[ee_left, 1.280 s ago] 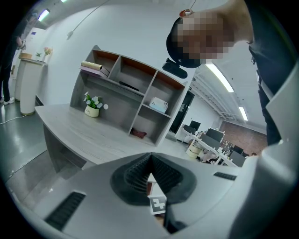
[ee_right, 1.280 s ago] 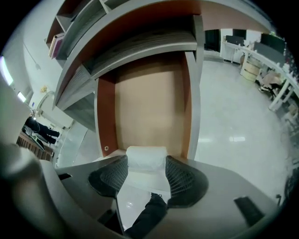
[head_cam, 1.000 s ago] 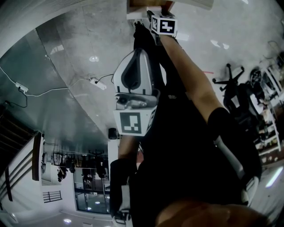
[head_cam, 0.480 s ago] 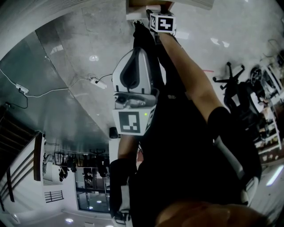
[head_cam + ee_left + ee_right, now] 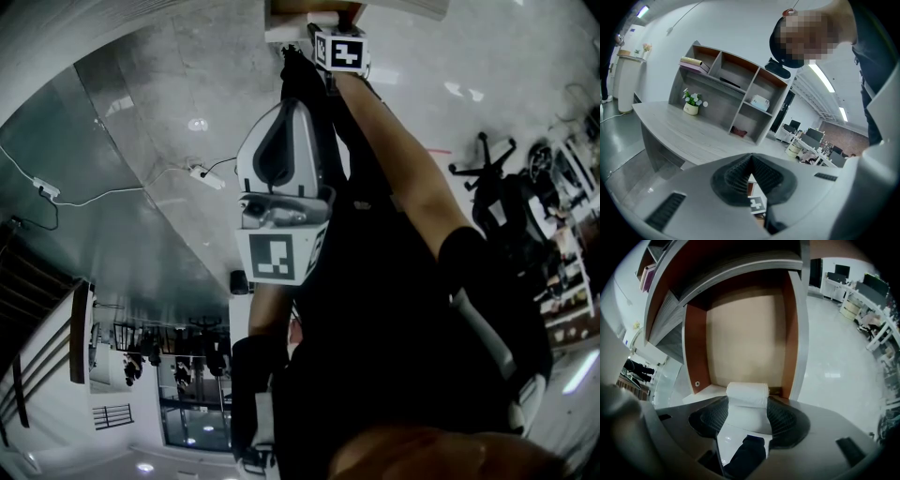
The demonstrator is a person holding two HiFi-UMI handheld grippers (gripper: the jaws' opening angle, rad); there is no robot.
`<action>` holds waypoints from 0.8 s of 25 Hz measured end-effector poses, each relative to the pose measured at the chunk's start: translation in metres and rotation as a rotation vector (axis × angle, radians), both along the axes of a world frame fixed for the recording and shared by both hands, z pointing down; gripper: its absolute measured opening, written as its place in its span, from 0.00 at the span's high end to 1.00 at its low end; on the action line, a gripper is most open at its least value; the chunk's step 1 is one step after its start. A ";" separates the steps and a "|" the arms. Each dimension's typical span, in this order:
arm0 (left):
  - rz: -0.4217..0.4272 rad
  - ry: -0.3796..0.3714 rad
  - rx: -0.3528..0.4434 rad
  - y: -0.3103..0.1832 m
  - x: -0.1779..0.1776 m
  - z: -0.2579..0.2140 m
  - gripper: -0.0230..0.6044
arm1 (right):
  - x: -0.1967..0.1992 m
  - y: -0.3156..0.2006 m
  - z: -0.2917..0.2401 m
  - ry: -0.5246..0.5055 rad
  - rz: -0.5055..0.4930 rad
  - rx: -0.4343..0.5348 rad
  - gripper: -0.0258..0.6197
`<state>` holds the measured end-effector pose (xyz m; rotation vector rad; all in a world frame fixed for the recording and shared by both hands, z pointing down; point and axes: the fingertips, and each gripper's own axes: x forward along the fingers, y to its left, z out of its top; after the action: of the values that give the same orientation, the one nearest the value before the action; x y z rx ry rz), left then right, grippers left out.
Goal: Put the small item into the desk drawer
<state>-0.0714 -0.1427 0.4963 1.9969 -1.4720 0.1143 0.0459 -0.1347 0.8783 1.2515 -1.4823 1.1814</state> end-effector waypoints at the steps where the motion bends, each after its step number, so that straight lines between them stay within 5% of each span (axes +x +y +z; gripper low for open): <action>1: -0.002 0.000 0.000 0.000 0.000 0.000 0.97 | 0.000 0.001 0.000 0.000 0.000 -0.001 0.57; 20: -0.012 -0.008 0.033 0.014 -0.001 -0.024 0.97 | -0.005 0.014 -0.032 -0.027 -0.016 0.017 0.57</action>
<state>-0.0728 -0.1287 0.4719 2.0160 -1.4993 0.0932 0.0412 -0.1211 0.8463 1.2379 -1.5222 1.1814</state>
